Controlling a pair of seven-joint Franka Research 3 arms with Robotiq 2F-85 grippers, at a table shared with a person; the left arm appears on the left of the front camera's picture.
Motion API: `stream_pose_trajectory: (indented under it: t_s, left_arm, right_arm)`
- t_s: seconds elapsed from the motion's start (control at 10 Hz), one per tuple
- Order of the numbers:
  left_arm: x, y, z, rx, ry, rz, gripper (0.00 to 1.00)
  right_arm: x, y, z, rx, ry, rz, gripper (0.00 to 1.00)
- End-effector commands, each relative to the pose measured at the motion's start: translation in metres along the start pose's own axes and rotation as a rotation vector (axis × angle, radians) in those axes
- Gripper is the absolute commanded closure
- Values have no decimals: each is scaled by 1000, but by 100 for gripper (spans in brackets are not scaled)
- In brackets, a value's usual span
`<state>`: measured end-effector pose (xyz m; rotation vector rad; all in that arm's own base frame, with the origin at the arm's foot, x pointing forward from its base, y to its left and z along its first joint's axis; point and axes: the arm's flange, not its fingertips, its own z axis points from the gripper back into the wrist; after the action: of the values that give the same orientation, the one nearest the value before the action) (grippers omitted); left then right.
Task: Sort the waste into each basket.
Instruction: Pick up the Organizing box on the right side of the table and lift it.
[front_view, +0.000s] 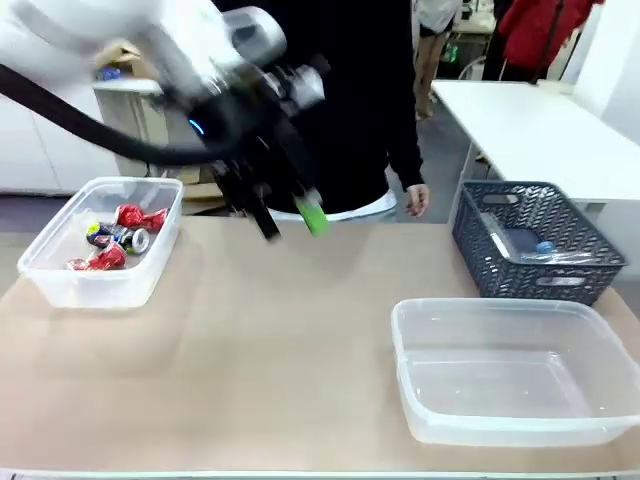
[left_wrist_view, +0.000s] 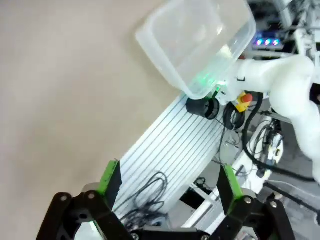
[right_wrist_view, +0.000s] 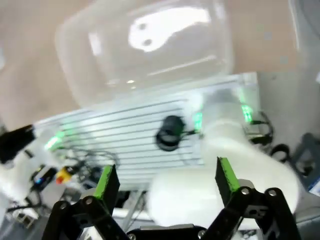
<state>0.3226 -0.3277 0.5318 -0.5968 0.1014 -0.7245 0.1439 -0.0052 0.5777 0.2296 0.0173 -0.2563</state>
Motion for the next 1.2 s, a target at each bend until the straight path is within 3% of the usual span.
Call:
stream_pose_trajectory:
  t_s: [0.0,0.1,0.2,0.3,0.4,0.6,0.7,0.9,1.1]
  left_arm:
    - [59,-7,-43,-2,83,71,0]
    - [79,-17,-81,62,102,72,0]
    - [86,-25,-110,71,140,45,0]
    - [89,-29,-117,64,196,9,0]
    - [66,-22,-112,22,113,48,0]
    - [66,-22,-112,22,113,48,0]
    - [83,-23,-128,32,144,33,0]
    - [87,-17,-167,149,126,144,0]
    - [71,-23,-177,305,95,301,0]
  right_arm:
    - [10,-47,-21,-100,-88,-76,0]
    - [24,-63,-38,-173,-150,-125,0]
    - [36,-69,-50,-164,-210,-149,0]
    - [43,-67,-54,-109,-210,-264,0]
    - [19,-59,0,-147,-147,-118,0]
    - [19,-59,0,-147,-147,-118,0]
    - [33,-62,0,-148,-171,-162,0]
    - [57,-76,-33,-142,-152,-62,0]
    - [73,-87,-68,-86,-92,-28,0]
